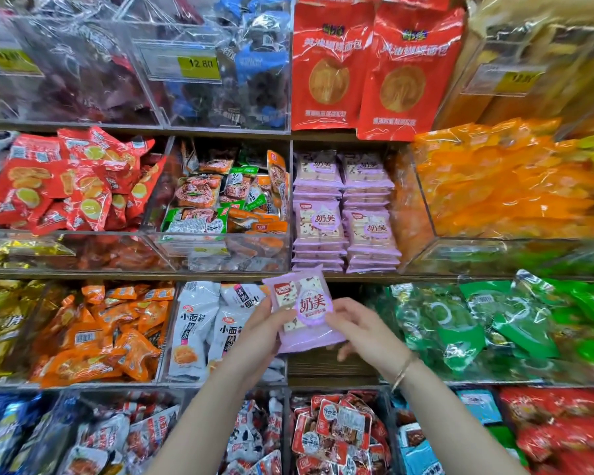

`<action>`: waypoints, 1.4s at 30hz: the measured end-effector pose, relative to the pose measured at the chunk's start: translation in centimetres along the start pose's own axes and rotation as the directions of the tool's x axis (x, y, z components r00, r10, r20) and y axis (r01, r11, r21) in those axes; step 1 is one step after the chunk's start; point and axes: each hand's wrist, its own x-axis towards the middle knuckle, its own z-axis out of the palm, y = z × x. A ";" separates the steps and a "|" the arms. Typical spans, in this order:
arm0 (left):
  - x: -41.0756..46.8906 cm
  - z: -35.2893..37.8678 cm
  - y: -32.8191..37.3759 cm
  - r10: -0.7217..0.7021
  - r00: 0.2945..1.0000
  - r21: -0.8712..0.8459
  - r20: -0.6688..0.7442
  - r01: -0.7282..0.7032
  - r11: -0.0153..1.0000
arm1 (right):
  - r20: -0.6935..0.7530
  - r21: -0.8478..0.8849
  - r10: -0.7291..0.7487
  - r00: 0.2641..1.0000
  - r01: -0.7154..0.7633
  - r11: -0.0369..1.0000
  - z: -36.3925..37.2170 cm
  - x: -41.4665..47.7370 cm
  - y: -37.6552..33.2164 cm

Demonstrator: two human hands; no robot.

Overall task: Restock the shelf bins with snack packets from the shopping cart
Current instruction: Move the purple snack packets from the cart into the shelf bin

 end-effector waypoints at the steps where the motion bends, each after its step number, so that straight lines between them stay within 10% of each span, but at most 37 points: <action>1: -0.1 0.5 0.3 0.008 1.000 0.073 0.013 -0.009 0.997 | 0.025 0.160 0.039 0.999 -0.043 0.986 0.0 -0.5 0.3; 5: -0.1 1.8 2.2 0.208 0.977 0.519 0.045 -0.201 0.831 | -0.030 0.525 0.062 0.998 -0.037 0.851 -2.4 -1.8 0.8; 9: 0.6 1.2 6.9 0.696 0.711 0.778 0.097 -0.490 0.392 | -0.134 0.612 0.049 0.990 0.044 0.789 -5.3 -1.2 0.3; 12: 3.2 0.5 10.4 0.819 0.543 0.931 0.186 -0.364 0.030 | -0.227 0.654 0.082 0.971 0.089 0.751 -6.9 0.7 -0.6; 16: 6.5 0.9 10.8 0.760 0.633 0.983 0.143 -0.004 -0.181 | -0.268 0.766 0.186 0.945 0.092 0.636 -8.1 4.5 -2.5; 22: 7.5 0.2 9.7 0.872 0.409 0.962 0.271 -0.086 -0.258 | -0.430 0.855 0.275 0.860 0.290 0.430 -6.9 8.3 -2.4; 31: 8.0 -0.1 9.4 0.886 0.325 0.943 0.331 -0.080 -0.323 | -0.584 0.797 0.467 0.664 0.360 0.485 -4.9 10.9 -2.8; 42: 8.4 -0.1 9.5 0.902 0.284 0.941 0.325 -0.003 -0.338 | -0.419 0.893 0.427 0.801 0.278 0.355 -6.5 11.7 -1.3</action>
